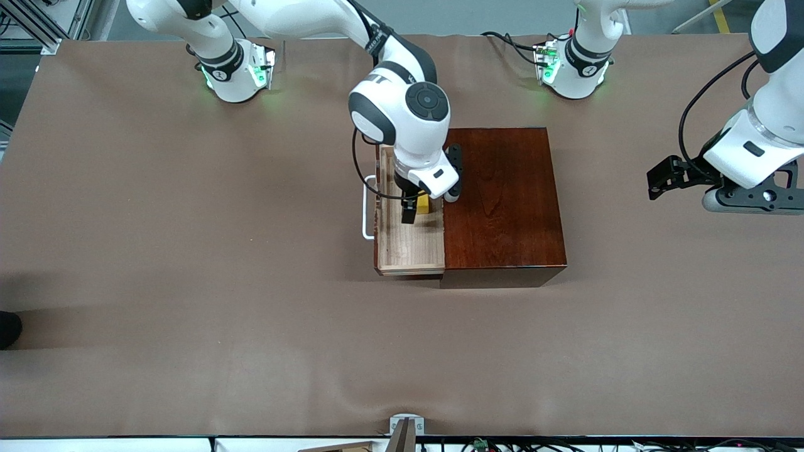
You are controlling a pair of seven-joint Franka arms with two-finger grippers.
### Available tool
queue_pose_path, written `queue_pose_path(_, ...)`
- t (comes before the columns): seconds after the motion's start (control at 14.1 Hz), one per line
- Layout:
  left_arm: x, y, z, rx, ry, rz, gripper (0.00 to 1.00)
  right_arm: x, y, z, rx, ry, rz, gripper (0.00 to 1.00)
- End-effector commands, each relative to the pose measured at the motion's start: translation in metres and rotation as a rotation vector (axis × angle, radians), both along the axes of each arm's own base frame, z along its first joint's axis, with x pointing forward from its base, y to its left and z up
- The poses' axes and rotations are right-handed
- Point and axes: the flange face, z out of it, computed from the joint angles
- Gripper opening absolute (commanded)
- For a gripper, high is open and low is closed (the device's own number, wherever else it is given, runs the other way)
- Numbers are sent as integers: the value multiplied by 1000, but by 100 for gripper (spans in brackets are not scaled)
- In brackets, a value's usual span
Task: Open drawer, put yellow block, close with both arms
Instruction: 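Lower the yellow cube into the open drawer and open the right gripper, then withdraw the right gripper while the left gripper reaches the drawer front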
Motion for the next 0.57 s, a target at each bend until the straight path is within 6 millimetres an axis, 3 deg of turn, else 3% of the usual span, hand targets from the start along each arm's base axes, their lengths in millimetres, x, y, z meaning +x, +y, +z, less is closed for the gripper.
queue_pose_path(0.0, -1, -2, 1, -20, -3, -2, 100, 7, -19, 40, 7, -15, -44, 100)
queue_pose_path(0.14, 1, -2, -4, -22, 5, 0, 100, 21, -45, 69, 11, -17, -91, 100)
queue_pose_path(0.49, 0, -6, -6, -21, 14, -6, 100, 66, -155, 139, -3, 40, -311, 100)
